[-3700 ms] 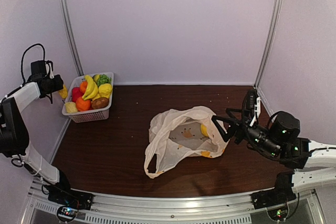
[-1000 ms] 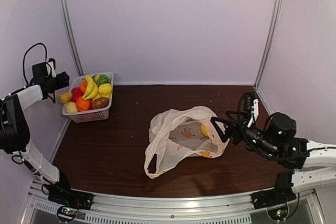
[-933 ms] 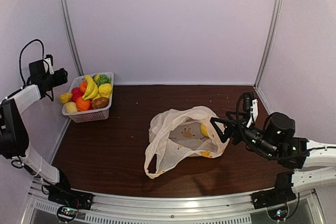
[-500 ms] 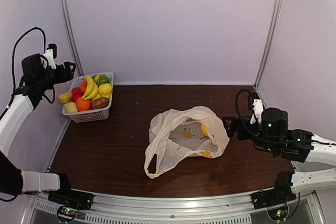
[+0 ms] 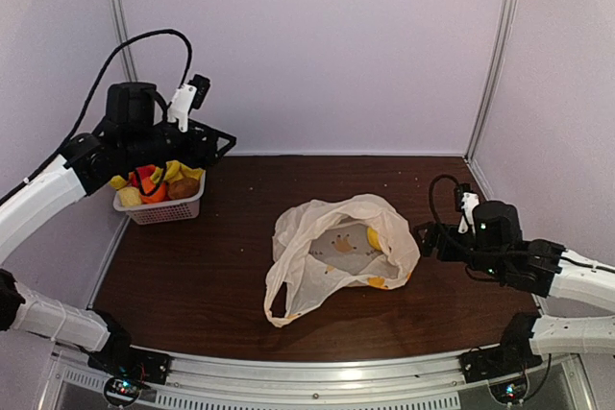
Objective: Untie the knot of the plastic bag and take out the fruit
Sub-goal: Adjust the bag handles for the takeout bag.
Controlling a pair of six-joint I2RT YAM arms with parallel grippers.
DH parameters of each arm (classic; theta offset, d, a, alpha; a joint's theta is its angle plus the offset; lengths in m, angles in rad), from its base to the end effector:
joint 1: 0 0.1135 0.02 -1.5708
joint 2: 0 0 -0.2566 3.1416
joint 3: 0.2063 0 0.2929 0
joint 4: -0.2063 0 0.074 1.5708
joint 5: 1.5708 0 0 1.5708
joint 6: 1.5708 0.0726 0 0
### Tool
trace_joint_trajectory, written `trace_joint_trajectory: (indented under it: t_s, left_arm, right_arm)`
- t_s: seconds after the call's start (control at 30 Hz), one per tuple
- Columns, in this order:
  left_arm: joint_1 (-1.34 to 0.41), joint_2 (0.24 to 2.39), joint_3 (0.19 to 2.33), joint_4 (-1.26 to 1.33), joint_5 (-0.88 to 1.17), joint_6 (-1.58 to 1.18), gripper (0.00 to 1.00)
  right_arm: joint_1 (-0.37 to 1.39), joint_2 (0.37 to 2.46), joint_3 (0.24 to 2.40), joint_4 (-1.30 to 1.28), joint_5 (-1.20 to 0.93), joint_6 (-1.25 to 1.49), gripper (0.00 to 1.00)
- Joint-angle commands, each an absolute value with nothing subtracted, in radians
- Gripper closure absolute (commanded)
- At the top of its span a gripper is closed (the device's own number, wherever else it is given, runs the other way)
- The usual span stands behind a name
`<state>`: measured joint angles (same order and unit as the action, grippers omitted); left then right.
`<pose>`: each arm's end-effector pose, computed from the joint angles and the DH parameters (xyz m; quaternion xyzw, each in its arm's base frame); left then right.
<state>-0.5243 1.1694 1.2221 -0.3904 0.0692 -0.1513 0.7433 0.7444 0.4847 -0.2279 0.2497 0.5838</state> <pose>0.2927 -0.1751 0.3762 0.1709 0.7975 -0.2181 0.5359 0.1971 0.1568 0.2041 -0.0037 0.8526 0.2310 0.4687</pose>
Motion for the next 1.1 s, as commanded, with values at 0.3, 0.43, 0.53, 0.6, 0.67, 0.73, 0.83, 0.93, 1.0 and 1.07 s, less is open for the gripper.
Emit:
trace_joint_trajectory:
  t_s: [0.3, 0.43, 0.53, 0.6, 0.67, 0.73, 0.83, 0.93, 1.0, 1.07]
  left_arm:
    - [-0.826, 1.555, 1.312, -0.251, 0.320, -0.132, 0.22]
    - [-0.838, 1.652, 1.351, -0.247, 0.341, -0.119, 0.21]
    - [-0.838, 1.715, 1.374, -0.264, 0.318, -0.123, 0.20]
    - [-0.838, 1.748, 1.379, -0.277, 0.307, -0.123, 0.20]
    - [-0.839, 1.775, 1.383, -0.291, 0.275, -0.125, 0.19]
    - [-0.838, 1.798, 1.392, -0.311, 0.251, -0.124, 0.19]
    - [-0.839, 1.809, 1.393, -0.315, 0.257, -0.124, 0.22]
    - [-0.839, 1.815, 1.389, -0.316, 0.282, -0.126, 0.38]
    - [-0.839, 1.815, 1.382, -0.316, 0.311, -0.131, 0.53]
    - [-0.839, 1.815, 1.373, -0.316, 0.327, -0.137, 0.62]
  right_arm:
    - [0.739, 1.009, 0.439, -0.027, 0.079, 0.609, 0.15]
    - [0.738, 1.070, 0.448, -0.003, 0.059, 0.608, 0.24]
    - [0.739, 1.106, 0.463, 0.021, 0.046, 0.603, 0.32]
    - [0.738, 1.117, 0.471, 0.027, 0.043, 0.598, 0.36]
    - [0.739, 1.123, 0.474, 0.031, 0.045, 0.594, 0.41]
    - [0.740, 1.124, 0.474, 0.034, 0.049, 0.591, 0.48]
    - [0.738, 1.119, 0.474, 0.030, 0.056, 0.591, 0.57]
    - [0.739, 1.116, 0.480, 0.023, 0.071, 0.589, 0.62]
    - [0.739, 1.120, 0.489, 0.017, 0.078, 0.587, 0.66]
    - [0.738, 1.130, 0.499, 0.017, 0.082, 0.586, 0.70]
